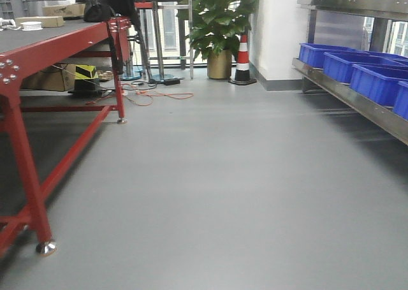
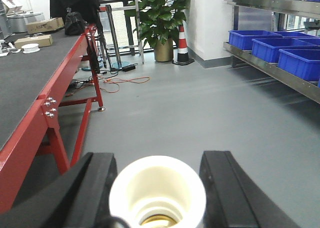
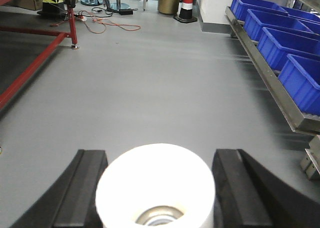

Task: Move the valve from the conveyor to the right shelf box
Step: 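Drive the base up to the shelf rack of blue bins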

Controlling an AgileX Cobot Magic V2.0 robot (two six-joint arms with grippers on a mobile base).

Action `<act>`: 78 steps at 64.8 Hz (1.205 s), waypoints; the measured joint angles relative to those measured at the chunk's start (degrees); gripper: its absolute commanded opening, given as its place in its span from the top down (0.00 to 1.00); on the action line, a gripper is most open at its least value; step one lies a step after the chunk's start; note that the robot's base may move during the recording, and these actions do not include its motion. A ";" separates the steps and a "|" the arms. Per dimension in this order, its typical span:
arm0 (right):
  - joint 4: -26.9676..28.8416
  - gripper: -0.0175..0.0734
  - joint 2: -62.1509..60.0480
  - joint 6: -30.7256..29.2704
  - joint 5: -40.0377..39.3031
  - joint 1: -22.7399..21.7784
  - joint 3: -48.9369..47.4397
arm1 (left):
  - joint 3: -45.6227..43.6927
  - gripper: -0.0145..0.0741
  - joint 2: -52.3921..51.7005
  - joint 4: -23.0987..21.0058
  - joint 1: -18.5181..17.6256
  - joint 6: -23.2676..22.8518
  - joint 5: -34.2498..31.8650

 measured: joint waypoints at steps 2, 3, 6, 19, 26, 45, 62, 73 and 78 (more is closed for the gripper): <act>0.00 0.98 0.00 0.00 0.00 0.00 0.00 | 0.00 0.96 0.00 0.00 0.00 0.00 0.00; 0.00 0.98 0.00 0.00 0.00 0.00 0.00 | 0.00 0.96 0.00 0.00 0.00 0.00 0.00; 0.00 0.98 0.00 0.00 0.00 0.00 0.00 | 0.00 0.96 0.00 0.00 0.00 0.00 0.00; 0.00 0.98 0.00 0.00 -0.10 0.00 0.00 | 0.00 0.96 0.00 0.00 0.00 0.00 0.00; 0.00 0.98 0.00 0.00 -0.10 0.00 0.00 | 0.00 0.96 0.00 0.00 0.00 0.00 0.00; 0.11 0.98 0.00 0.00 -0.44 0.00 0.00 | 0.00 0.96 0.00 0.00 0.00 0.00 0.00; 0.11 0.98 0.00 0.00 -0.44 0.00 0.00 | 0.00 0.96 0.00 0.00 0.00 0.00 0.00; 0.11 0.98 0.00 0.00 -0.44 0.00 0.00 | 0.00 0.96 0.00 0.00 0.00 0.00 0.00; 0.11 0.98 0.00 0.00 -0.44 0.00 0.00 | 0.00 0.96 0.00 0.00 0.00 0.00 0.00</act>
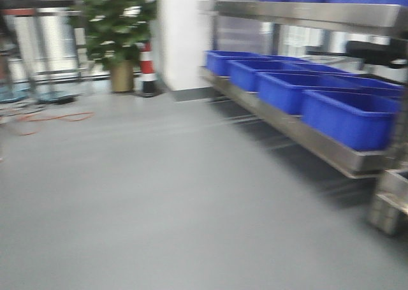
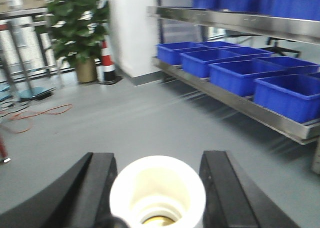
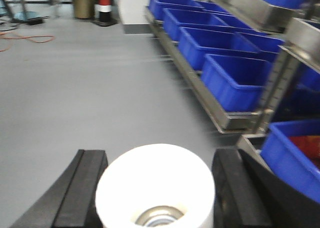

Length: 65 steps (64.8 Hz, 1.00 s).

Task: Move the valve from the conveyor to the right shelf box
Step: 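Drive the base up to the shelf rack of blue bins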

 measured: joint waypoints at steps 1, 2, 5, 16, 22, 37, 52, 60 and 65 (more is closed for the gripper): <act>0.00 0.98 0.00 0.00 0.00 0.00 0.00 | 0.00 0.96 0.00 0.00 0.00 0.00 0.00; 0.00 0.98 0.00 0.00 0.00 0.00 0.00 | 0.00 0.96 0.00 0.00 0.00 0.00 0.00; 0.00 0.98 0.00 0.00 0.00 0.00 0.00 | 0.00 0.96 0.00 0.00 0.00 0.00 0.00; 0.00 0.98 0.00 0.00 0.00 0.00 0.00 | 0.00 0.96 0.00 0.00 0.00 0.00 0.00; 0.00 0.98 0.00 0.00 0.00 0.00 0.00 | 0.00 0.96 0.00 0.00 0.00 0.00 0.00; 0.00 0.98 0.00 0.00 0.00 0.00 0.00 | 0.00 0.96 0.00 0.00 0.00 0.00 0.00; 0.00 0.98 0.00 0.00 0.00 0.00 0.00 | 0.00 0.96 0.00 0.00 0.00 0.00 0.00; 0.00 0.98 0.00 0.00 0.00 0.00 0.00 | 0.00 0.96 0.00 0.00 0.00 0.00 0.00; 0.00 0.98 0.00 0.00 0.00 0.00 0.00 | 0.00 0.96 0.00 0.00 0.00 0.00 0.00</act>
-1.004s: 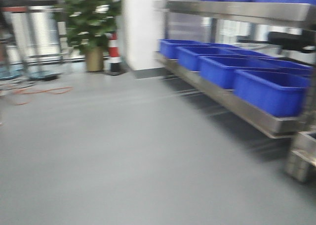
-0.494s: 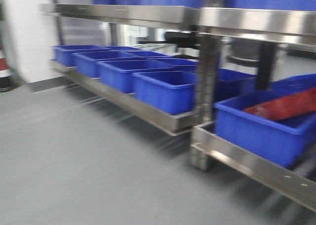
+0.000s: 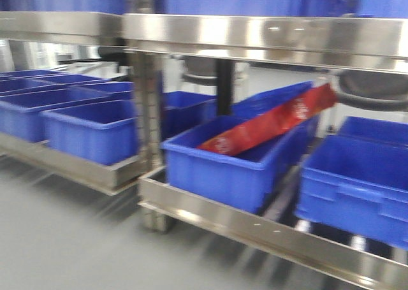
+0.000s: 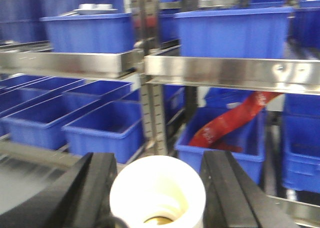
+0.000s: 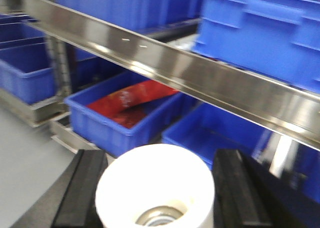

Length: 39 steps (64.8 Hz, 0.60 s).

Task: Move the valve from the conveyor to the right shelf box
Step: 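Drive the base up to the shelf rack of blue bins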

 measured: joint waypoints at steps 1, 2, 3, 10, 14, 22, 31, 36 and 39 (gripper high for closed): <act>0.00 0.98 0.00 0.00 0.00 0.00 0.00 | 0.00 0.96 0.00 0.00 0.00 0.00 0.00; 0.00 0.98 0.00 0.00 0.00 0.00 0.00 | 0.00 0.96 0.00 0.00 0.00 0.00 0.00; 0.00 0.98 0.00 0.00 0.00 0.00 0.00 | 0.00 0.96 0.00 0.00 0.00 0.00 0.00; 0.00 0.98 0.00 0.00 0.00 0.00 0.00 | 0.00 0.96 0.00 0.00 0.00 0.00 0.00; 0.00 0.98 0.00 0.00 0.00 0.00 0.00 | 0.00 0.96 0.00 0.00 0.00 0.00 0.00; 0.00 0.98 0.00 0.00 0.00 0.00 0.00 | 0.00 0.96 0.00 0.00 0.00 0.00 0.00; 0.00 0.98 0.00 0.00 0.00 0.00 0.00 | 0.00 0.96 0.00 0.00 0.00 0.00 0.00; 0.00 0.98 0.00 0.00 0.00 0.00 0.00 | 0.00 0.96 0.00 0.00 0.00 0.00 0.00; 0.00 0.98 0.00 0.00 0.00 0.00 0.00 | 0.00 0.96 0.00 0.00 0.00 0.00 0.00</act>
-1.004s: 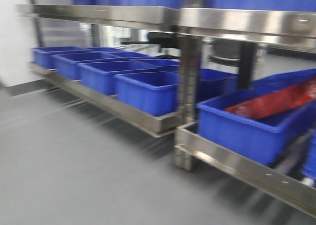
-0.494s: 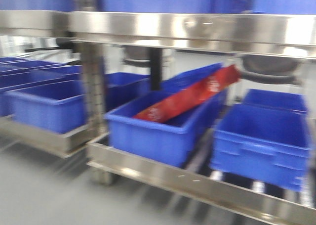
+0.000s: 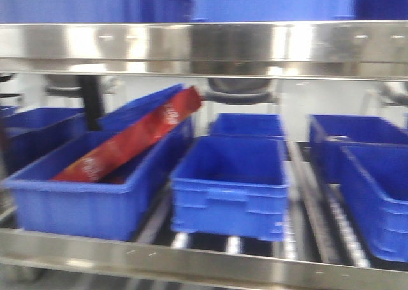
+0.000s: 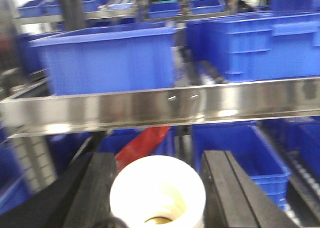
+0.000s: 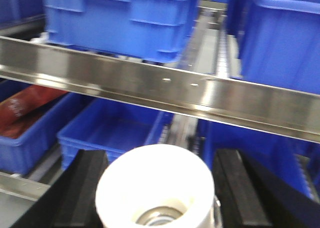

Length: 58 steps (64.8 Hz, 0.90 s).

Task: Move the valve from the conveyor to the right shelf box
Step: 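Drive the base up to the shelf rack of blue bins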

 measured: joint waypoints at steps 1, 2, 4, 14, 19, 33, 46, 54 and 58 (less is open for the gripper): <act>0.00 0.98 0.00 0.00 0.00 0.00 0.00 | 0.00 0.96 0.00 0.00 0.00 0.00 0.00; 0.00 0.98 0.00 0.00 0.00 0.00 0.00 | 0.00 0.96 0.00 0.00 0.00 0.00 0.00; 0.00 0.98 0.00 0.00 0.00 0.00 0.00 | 0.00 0.96 0.00 0.00 0.00 0.00 0.00; 0.00 0.98 0.00 0.00 0.00 0.00 0.00 | 0.00 0.96 0.00 0.00 0.00 0.00 0.00; 0.00 0.98 0.00 0.00 0.00 0.00 0.00 | 0.00 0.96 0.00 0.00 0.00 0.00 0.00; 0.00 0.98 0.00 0.00 0.00 0.00 0.00 | 0.00 0.96 0.00 0.00 0.00 0.00 0.00; 0.00 0.98 0.00 0.00 0.00 0.00 0.00 | 0.00 0.96 0.00 0.00 0.00 0.00 0.00; 0.00 0.98 0.00 0.00 0.00 0.00 0.00 | 0.00 0.96 0.00 0.00 0.00 0.00 0.00; 0.00 0.98 0.00 0.00 0.00 0.00 0.00 | 0.00 0.96 0.00 0.00 0.00 0.00 0.00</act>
